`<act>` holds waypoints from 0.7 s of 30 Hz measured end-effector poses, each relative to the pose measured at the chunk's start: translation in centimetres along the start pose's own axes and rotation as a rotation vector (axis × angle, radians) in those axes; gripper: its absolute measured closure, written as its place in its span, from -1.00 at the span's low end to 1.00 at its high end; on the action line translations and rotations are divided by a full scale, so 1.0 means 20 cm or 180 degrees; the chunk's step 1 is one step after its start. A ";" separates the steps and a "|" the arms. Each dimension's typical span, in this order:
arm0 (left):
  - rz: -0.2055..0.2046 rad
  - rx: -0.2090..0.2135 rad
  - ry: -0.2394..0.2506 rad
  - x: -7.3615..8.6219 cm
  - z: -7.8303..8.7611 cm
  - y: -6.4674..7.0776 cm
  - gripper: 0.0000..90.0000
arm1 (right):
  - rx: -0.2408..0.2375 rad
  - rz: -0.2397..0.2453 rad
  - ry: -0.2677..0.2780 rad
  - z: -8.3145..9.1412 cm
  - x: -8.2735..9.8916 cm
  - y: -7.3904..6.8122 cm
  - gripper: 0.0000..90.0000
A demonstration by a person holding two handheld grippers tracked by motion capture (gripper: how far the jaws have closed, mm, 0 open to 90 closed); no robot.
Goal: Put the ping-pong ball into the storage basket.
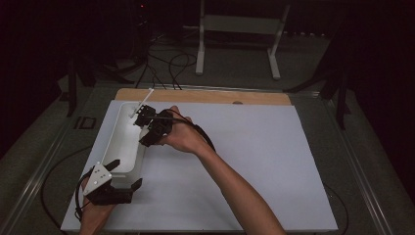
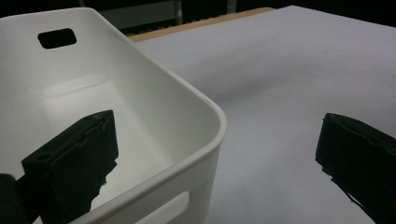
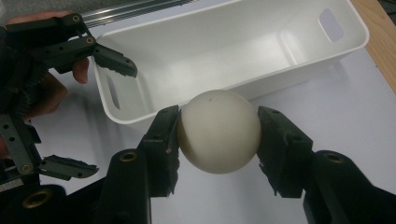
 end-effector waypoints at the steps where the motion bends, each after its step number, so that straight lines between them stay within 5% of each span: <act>1: 0.0003 0.0001 0.0001 0.00 0.00 0.00 -1.00 | 0.0000 0.0000 0.0000 0.00 0.00 0.00 0.12; 21: 0.0004 0.0004 0.0005 0.00 0.00 0.00 -1.00 | -0.0015 -0.0030 0.0058 -0.04 -0.04 0.00 0.12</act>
Point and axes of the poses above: each handheld gripper's, and its own axes: z roughly backward along the jaws, x roughly out of its underside, y roughly to its right, the point moved 9 cm from there along -z, roughly forward along the jaws, and after that the axes turned 9 degrees about -y, right-handed, at the moved point
